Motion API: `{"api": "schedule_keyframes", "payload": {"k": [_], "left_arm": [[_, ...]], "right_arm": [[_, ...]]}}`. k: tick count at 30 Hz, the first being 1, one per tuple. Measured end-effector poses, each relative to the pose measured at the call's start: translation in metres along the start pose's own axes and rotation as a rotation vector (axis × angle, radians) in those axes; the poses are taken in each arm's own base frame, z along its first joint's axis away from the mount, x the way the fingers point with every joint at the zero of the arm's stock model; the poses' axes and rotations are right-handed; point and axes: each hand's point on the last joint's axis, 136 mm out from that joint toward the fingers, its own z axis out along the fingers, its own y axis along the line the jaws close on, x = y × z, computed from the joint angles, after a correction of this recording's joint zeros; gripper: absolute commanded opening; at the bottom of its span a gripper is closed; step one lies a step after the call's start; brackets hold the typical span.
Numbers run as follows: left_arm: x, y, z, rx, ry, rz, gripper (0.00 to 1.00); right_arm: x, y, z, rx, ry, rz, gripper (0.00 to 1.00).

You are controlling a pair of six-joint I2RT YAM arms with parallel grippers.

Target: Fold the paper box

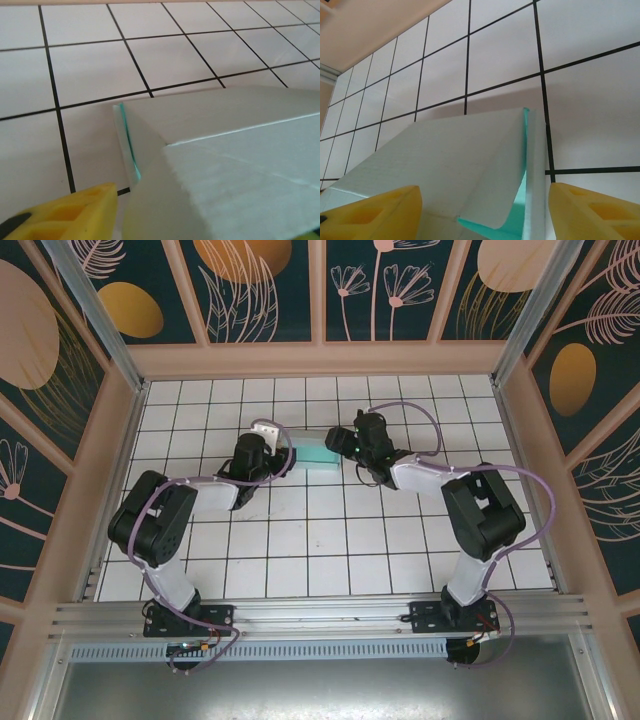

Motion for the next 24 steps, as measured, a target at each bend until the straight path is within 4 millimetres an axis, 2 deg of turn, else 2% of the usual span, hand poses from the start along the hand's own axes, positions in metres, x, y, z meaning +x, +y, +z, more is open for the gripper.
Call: {"api": "schedule_keyframes", "payload": {"k": [2, 5, 9, 13, 16, 21, 24], "left_arm": [[-0.003, -0.003, -0.008, 0.012, -0.006, 0.003, 0.77], [-0.006, -0.012, -0.027, 0.057, -0.019, 0.017, 0.91], [-0.010, -0.030, -0.054, 0.152, -0.039, 0.047, 0.99], [-0.026, -0.049, -0.079, 0.252, -0.079, 0.029, 0.99], [-0.042, -0.054, -0.083, 0.269, -0.093, -0.028, 0.94], [-0.072, -0.044, -0.065, 0.202, -0.089, -0.151, 0.79], [-0.078, -0.033, -0.046, 0.149, -0.058, -0.204, 0.73]], "right_arm": [[0.001, -0.001, 0.001, 0.002, 0.002, 0.000, 0.68], [0.001, -0.001, 0.001, 0.002, 0.002, 0.000, 0.68], [0.001, -0.001, 0.001, 0.002, 0.002, 0.000, 0.68], [0.002, -0.001, 0.001, 0.001, 0.002, -0.001, 0.68], [0.005, -0.004, 0.001, 0.005, 0.007, -0.003, 0.69], [0.012, -0.010, 0.001, 0.018, 0.022, -0.019, 0.68], [0.016, -0.014, 0.002, 0.026, 0.030, -0.027, 0.68]]}}
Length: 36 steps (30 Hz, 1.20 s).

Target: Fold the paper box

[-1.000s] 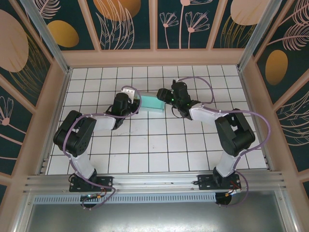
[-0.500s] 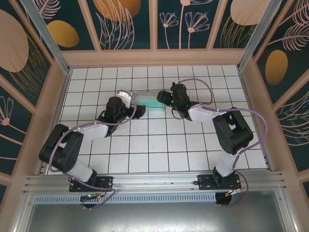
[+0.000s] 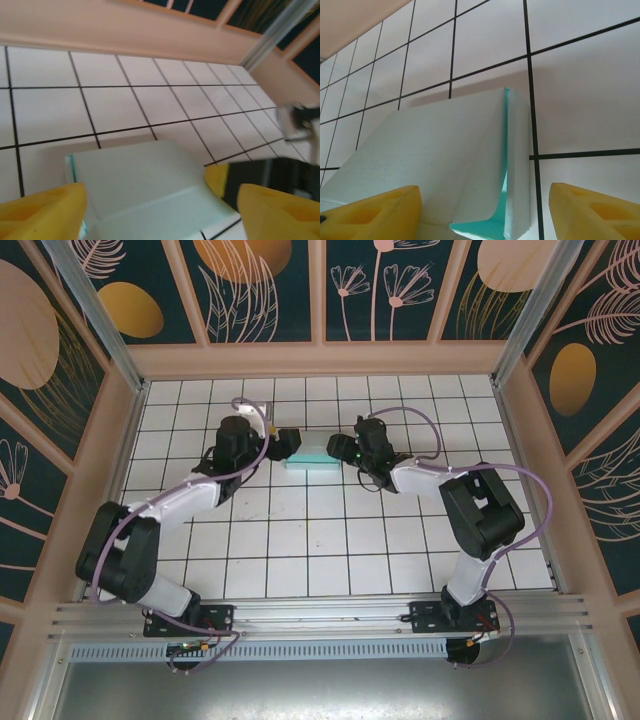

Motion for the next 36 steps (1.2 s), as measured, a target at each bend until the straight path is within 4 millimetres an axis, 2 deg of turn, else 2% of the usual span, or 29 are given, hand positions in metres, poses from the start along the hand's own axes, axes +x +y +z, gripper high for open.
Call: {"api": "schedule_keyframes", "payload": {"k": [4, 8, 13, 17, 22, 29, 33, 36], "left_arm": [[0.008, 0.022, 0.027, -0.085, 0.062, -0.030, 0.66], [0.033, 0.043, 0.046, -0.149, 0.139, -0.037, 0.56], [0.070, 0.065, 0.056, -0.213, 0.239, -0.042, 0.48], [0.081, 0.071, 0.058, -0.226, 0.262, -0.045, 0.43], [0.091, 0.074, 0.056, -0.223, 0.276, -0.051, 0.42], [0.093, 0.074, 0.055, -0.218, 0.269, -0.057, 0.48], [0.094, 0.075, 0.045, -0.208, 0.267, -0.069, 0.57], [0.084, 0.075, 0.038, -0.189, 0.240, -0.094, 0.62]], "right_arm": [[0.009, -0.007, 0.006, 0.017, 0.021, -0.017, 0.68], [0.020, -0.016, 0.013, 0.039, 0.048, -0.020, 0.68], [0.023, -0.019, 0.015, 0.045, 0.057, -0.026, 0.68], [0.023, -0.019, 0.015, 0.045, 0.057, -0.030, 0.68], [0.023, -0.019, 0.015, 0.045, 0.058, -0.044, 0.68], [0.023, -0.019, 0.015, 0.048, 0.054, -0.050, 0.69], [0.021, -0.022, 0.001, 0.046, 0.025, -0.050, 0.70], [0.015, -0.018, -0.010, 0.024, -0.014, -0.050, 0.71]]}}
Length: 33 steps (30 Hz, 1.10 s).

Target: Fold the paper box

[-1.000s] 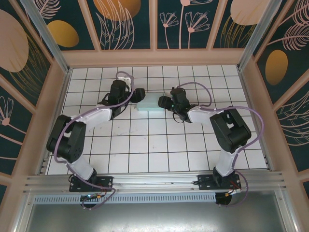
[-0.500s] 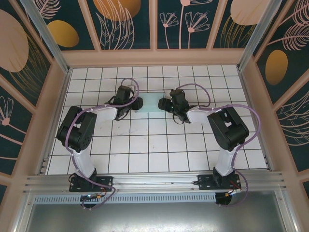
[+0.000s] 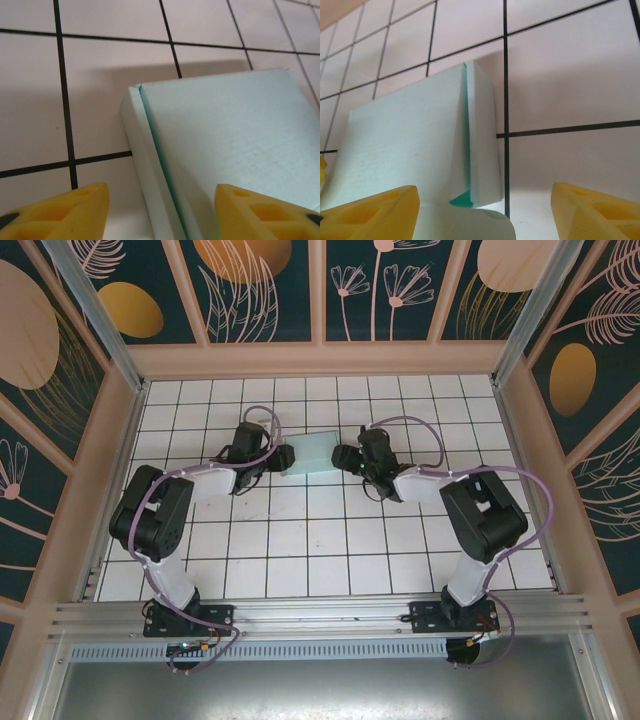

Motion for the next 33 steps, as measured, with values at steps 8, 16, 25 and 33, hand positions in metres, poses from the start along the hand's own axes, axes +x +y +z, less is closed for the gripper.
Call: {"api": "schedule_keyframes", "payload": {"k": [8, 16, 25, 33], "left_arm": [[-0.017, 0.000, -0.006, 0.082, -0.041, -0.065, 0.51], [0.006, -0.002, 0.008, 0.135, 0.034, -0.091, 0.40], [0.017, 0.001, 0.011, 0.153, 0.045, -0.101, 0.22], [0.017, 0.009, 0.008, 0.190, 0.036, -0.126, 0.24]], "right_arm": [[-0.007, 0.007, -0.017, -0.062, -0.063, 0.003, 0.71], [0.009, 0.002, -0.019, -0.089, -0.039, 0.006, 0.71], [0.012, 0.000, -0.020, -0.112, -0.031, 0.011, 0.71], [-0.001, -0.001, -0.022, -0.180, -0.035, 0.076, 0.71]]}}
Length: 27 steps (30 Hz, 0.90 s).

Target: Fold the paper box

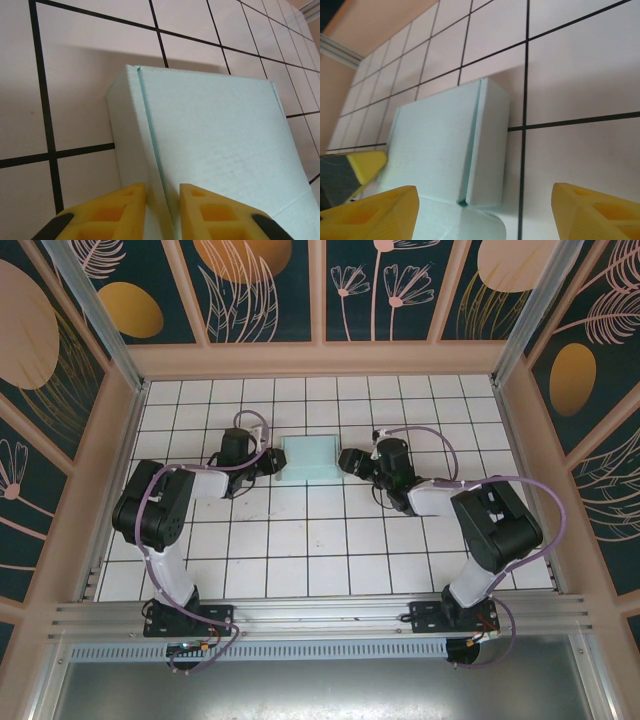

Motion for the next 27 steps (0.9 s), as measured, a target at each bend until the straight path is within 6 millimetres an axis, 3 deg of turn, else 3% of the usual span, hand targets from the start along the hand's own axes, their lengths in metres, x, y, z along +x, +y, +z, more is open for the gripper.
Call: {"api": "schedule_keyframes", "payload": {"k": [5, 22, 27], "left_arm": [[0.002, 0.004, -0.003, 0.060, 0.001, -0.045, 0.25], [0.004, 0.013, -0.008, 0.187, 0.010, -0.132, 0.26], [0.003, 0.017, -0.009, 0.207, 0.006, -0.151, 0.24]], "right_arm": [[-0.004, -0.002, 0.004, -0.063, 0.016, 0.071, 0.71], [0.032, 0.002, 0.042, -0.169, 0.222, 0.230, 0.71], [0.031, 0.008, 0.049, -0.210, 0.244, 0.269, 0.71]]}}
